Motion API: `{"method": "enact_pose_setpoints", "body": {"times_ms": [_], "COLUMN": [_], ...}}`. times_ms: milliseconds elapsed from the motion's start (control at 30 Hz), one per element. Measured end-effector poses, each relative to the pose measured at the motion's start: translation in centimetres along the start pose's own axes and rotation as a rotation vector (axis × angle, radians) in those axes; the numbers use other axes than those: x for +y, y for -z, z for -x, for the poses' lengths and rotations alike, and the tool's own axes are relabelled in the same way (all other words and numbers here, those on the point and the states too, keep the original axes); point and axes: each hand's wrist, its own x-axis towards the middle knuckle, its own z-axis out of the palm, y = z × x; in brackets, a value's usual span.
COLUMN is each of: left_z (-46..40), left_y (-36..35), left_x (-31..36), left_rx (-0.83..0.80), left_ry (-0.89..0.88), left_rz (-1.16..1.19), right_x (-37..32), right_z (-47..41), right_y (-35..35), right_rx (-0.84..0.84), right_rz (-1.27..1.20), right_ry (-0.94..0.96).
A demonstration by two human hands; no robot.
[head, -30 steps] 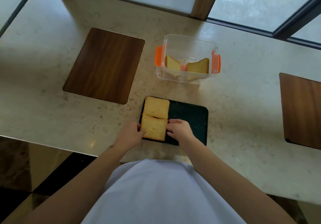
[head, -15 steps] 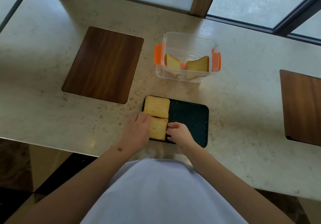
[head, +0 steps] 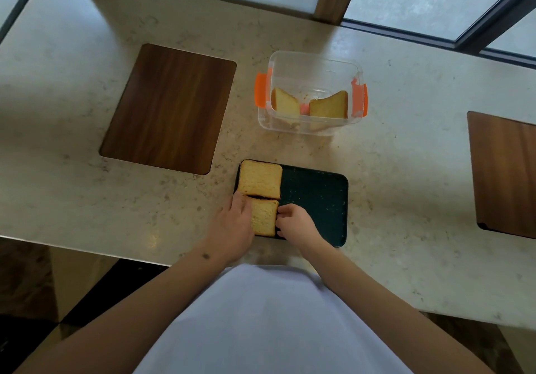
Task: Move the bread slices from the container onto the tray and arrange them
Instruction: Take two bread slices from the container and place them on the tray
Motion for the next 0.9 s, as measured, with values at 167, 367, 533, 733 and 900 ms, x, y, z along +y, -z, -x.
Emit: {"method": "enact_pose_setpoints", "body": {"times_ms": [167, 367, 533, 733, 900], "left_z": [-0.2, -0.6, -1.0, -3.1, -3.4], "left_y": [-0.2, -0.3, 0.3, 0.0, -0.6], "left_x": [0.4, 0.4, 1.4, 1.4, 0.9], "left_rx": [0.011, 0.017, 0.069, -0.063, -0.17], "left_ry": [-0.055, -0.066, -0.121, -0.12, -0.143], "left_rz": [-0.021, -0.02, -0.052, -0.063, -0.119], "right_x": [0.2, -0.1, -0.3, -2.0, -1.8], "right_z": [0.2, 0.1, 0.2, -0.9, -1.5], "right_y": [-0.1, 0.3, 0.3, 0.4, 0.4], "right_rx": [0.023, 0.014, 0.142, 0.115, 0.087], "right_rz": [-0.036, -0.018, 0.148, 0.128, 0.181], "right_ry": [0.009, -0.003, 0.155, 0.209, 0.205]}}
